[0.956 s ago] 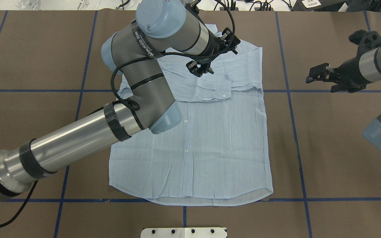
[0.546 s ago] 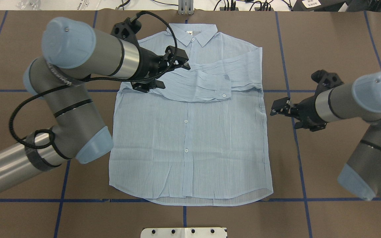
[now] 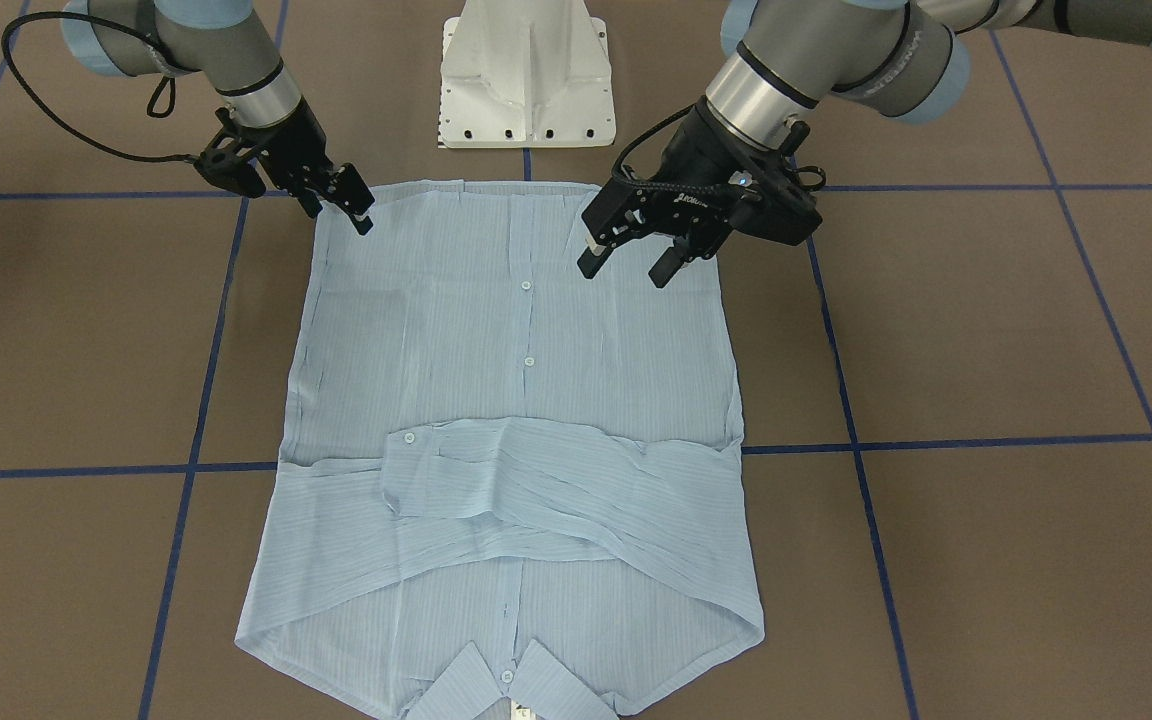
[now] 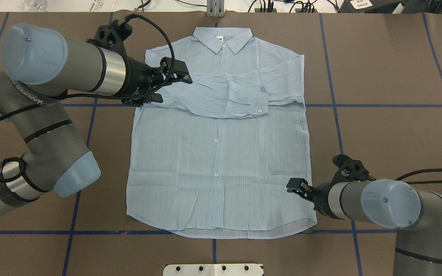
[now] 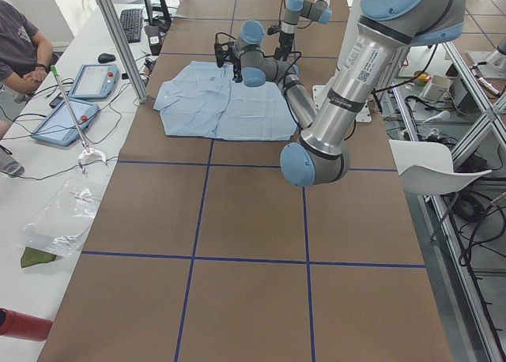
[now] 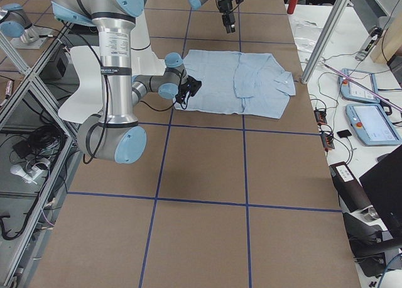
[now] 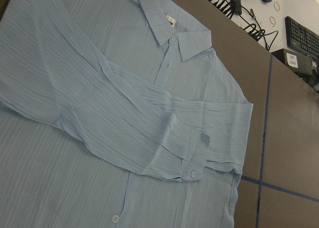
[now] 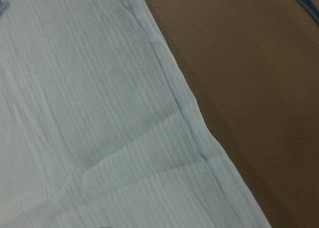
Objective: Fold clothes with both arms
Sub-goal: 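Move the right gripper to the hem corner nearest it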
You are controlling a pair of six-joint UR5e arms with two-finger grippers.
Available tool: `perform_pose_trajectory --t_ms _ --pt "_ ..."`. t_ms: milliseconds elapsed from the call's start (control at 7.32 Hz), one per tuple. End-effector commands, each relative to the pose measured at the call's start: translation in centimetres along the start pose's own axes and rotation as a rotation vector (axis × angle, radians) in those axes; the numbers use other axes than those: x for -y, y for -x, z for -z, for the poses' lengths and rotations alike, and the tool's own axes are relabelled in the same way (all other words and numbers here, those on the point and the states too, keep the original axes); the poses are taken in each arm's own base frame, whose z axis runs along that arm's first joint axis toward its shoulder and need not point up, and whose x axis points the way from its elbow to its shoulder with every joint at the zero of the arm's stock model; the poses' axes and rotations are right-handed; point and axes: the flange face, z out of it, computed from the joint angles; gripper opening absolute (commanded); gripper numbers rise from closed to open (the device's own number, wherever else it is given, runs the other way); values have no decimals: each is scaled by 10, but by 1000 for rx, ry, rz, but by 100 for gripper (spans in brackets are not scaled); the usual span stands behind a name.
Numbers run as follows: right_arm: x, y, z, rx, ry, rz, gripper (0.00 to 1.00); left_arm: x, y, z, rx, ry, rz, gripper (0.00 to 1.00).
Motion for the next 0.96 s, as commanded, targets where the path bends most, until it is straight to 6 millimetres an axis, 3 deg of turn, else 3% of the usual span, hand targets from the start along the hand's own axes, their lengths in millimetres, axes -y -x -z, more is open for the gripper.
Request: perform_pose_trajectory --t_ms 0,546,820 --pt "-12 -33 -10 -51 -22 -15 94 1 7 1 16 -10 7 99" --pt "-26 -41 -17 -73 -1 -6 81 5 16 1 26 -47 10 99" --pt "-30 -43 -18 -77 3 -19 52 5 16 1 26 -49 10 99"
